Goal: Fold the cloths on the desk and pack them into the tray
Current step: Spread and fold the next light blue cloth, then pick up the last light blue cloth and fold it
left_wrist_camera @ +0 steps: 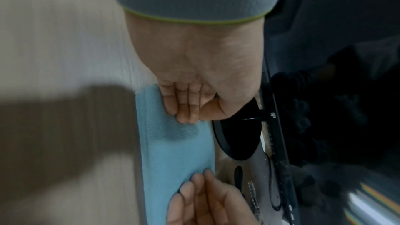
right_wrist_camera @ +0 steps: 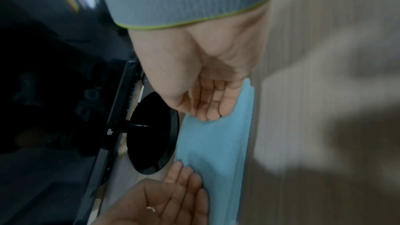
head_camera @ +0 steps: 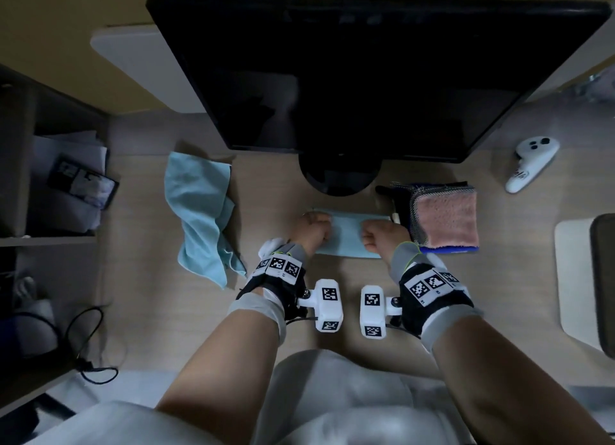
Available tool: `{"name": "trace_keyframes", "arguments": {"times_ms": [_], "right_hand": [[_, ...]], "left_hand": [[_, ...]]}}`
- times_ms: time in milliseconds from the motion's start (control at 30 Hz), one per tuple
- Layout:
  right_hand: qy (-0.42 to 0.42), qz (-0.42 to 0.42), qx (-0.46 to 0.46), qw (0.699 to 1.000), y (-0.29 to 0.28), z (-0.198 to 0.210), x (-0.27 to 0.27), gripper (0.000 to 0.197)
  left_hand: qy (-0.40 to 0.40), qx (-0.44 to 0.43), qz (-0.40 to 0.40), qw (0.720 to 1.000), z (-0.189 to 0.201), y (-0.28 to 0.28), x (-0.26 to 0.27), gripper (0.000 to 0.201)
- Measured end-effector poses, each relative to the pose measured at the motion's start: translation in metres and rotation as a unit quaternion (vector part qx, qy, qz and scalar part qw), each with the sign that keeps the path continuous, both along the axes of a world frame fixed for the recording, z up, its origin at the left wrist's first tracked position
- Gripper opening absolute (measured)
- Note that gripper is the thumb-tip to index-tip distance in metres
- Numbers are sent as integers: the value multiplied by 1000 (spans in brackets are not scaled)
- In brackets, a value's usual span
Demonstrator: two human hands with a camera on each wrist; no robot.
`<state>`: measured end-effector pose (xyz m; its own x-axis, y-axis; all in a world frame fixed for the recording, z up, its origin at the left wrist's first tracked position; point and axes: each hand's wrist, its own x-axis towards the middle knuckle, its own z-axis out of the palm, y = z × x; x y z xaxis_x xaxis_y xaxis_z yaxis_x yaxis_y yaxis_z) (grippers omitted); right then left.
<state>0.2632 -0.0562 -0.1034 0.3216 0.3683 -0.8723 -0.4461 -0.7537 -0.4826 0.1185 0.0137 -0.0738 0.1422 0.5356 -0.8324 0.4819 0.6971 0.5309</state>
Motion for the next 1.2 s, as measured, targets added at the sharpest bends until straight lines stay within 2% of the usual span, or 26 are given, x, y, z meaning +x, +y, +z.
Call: {"name": "trace_keyframes", "arguments": {"times_ms": [67,233,333,433,533,667,833,867,1000,1100,1200], "right_hand": [[-11,7,4,1000,2,-10,2,22],[-30,0,14,999,4,-21,2,30],[-55,39,29,997,4,-21,-1,32],[-80,41,29,996,4,-3,-7,17],[-119,-8,58,991,0,19,-8,47],[-155,7,91,984,-16,47,-16,40],[-119,31,136,983,-26,65,-46,27],[-107,35,146,983,-25,66,-52,26],[-76,69,159,982,-24,62,-84,26],[-73,103,167,978,-19,52,-107,25],[-57,159,152,974,-20,44,-142,27]], "left_hand": [[1,-10,-1,1000,-5,2,4,32],[14,-17,-11,1000,-4,9,10,31],[13,-20,-15,1000,-2,10,12,48],[8,-11,-14,1000,4,5,13,45],[-14,12,-24,1000,15,0,10,37],[-42,54,36,997,27,-12,-4,45],[-84,101,133,982,47,-34,-42,24],[-73,120,153,978,48,-38,-50,26],[83,198,168,962,52,-57,-98,35],[184,194,115,957,55,-62,-129,39],[269,137,12,953,52,-65,-166,44]]}}
